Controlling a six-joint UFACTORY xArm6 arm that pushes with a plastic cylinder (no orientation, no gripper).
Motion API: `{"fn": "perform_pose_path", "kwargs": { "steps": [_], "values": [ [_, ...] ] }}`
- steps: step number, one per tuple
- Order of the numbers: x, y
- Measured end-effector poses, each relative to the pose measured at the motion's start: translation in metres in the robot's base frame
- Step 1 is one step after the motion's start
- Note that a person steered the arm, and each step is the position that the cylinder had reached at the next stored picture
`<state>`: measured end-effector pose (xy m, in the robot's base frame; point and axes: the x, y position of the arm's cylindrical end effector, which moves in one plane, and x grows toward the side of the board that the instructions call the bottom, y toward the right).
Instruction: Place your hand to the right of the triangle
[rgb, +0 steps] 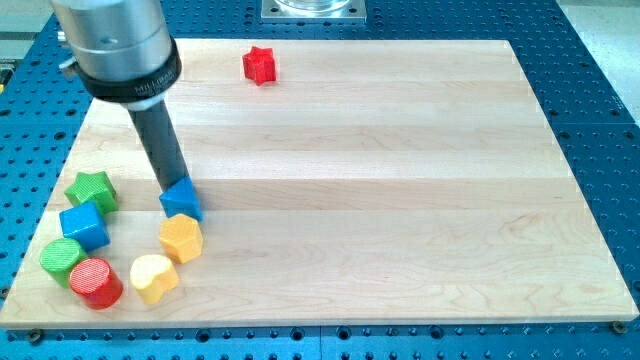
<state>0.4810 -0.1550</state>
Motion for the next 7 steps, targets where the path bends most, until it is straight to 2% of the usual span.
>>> {"fn": "perform_pose_path", "kwargs": {
  "steps": [2,3,4,5,7],
  "values": [
    [0.001,0.017],
    [-0.043,0.042],
    [-0.049,0.124],
    [0.014,0.181],
    [0.035,0.136]
  ]
}}
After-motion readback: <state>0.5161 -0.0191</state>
